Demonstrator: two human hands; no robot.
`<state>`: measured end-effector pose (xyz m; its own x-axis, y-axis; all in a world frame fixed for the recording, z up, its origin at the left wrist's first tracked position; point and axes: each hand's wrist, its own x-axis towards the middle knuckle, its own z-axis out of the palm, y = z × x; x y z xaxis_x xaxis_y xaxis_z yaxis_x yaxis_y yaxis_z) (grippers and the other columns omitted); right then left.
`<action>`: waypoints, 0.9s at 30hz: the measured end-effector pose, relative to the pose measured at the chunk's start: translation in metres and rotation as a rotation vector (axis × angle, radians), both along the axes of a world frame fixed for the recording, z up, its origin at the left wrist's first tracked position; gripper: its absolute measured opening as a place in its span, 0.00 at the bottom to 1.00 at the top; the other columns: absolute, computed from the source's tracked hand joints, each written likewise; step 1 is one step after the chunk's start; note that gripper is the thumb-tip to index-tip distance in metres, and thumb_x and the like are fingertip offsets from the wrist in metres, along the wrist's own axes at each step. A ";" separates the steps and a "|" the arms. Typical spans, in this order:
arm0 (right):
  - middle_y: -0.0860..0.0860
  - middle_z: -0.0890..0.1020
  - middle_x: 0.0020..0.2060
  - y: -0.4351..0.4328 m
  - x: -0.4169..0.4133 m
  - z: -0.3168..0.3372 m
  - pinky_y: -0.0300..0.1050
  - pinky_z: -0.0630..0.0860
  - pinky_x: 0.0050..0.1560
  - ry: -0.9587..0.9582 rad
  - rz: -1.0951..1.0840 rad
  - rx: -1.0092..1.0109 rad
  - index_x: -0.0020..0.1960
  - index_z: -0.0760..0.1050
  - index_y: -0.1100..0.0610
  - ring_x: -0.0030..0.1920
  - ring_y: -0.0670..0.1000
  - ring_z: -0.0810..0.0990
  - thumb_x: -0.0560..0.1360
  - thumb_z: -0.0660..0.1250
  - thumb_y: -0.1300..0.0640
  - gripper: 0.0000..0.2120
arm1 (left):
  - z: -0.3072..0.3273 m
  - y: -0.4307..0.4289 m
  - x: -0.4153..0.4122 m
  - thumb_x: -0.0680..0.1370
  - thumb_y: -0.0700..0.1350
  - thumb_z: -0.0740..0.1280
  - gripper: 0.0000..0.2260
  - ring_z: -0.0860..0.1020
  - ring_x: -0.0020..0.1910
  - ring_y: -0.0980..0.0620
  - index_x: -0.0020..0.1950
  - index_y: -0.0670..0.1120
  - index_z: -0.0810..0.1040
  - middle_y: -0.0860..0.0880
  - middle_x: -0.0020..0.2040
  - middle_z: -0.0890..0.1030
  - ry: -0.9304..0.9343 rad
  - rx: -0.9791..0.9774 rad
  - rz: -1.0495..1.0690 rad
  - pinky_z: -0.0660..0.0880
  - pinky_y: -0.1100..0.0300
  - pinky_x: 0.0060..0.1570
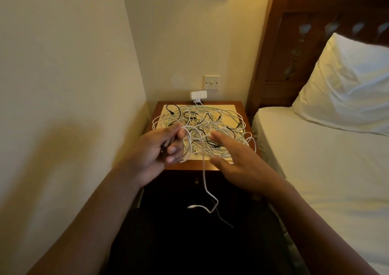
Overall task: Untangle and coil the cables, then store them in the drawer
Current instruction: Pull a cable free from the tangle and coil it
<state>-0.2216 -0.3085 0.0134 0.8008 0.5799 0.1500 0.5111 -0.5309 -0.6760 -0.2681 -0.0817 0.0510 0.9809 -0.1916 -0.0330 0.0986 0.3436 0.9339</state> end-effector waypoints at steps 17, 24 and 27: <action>0.45 0.80 0.39 0.043 -0.058 0.026 0.52 0.77 0.44 -0.246 0.139 -0.117 0.50 0.74 0.47 0.39 0.47 0.77 0.85 0.58 0.46 0.09 | -0.026 -0.002 0.006 0.86 0.48 0.60 0.12 0.82 0.38 0.51 0.62 0.45 0.79 0.49 0.45 0.86 -0.263 0.754 0.232 0.77 0.63 0.40; 0.42 0.85 0.42 0.017 0.006 0.037 0.37 0.73 0.40 -0.188 -0.005 0.095 0.54 0.85 0.49 0.44 0.40 0.80 0.81 0.69 0.50 0.07 | -0.031 0.004 -0.018 0.83 0.55 0.58 0.21 0.65 0.27 0.52 0.52 0.39 0.82 0.46 0.30 0.72 -0.188 0.450 -0.091 0.62 0.60 0.30; 0.44 0.85 0.45 0.018 0.014 -0.003 0.42 0.77 0.45 -0.120 -0.034 0.120 0.59 0.84 0.51 0.46 0.42 0.81 0.84 0.63 0.48 0.13 | -0.021 0.003 -0.021 0.82 0.51 0.61 0.16 0.61 0.24 0.54 0.46 0.42 0.80 0.49 0.28 0.65 -0.125 0.153 -0.052 0.55 0.57 0.30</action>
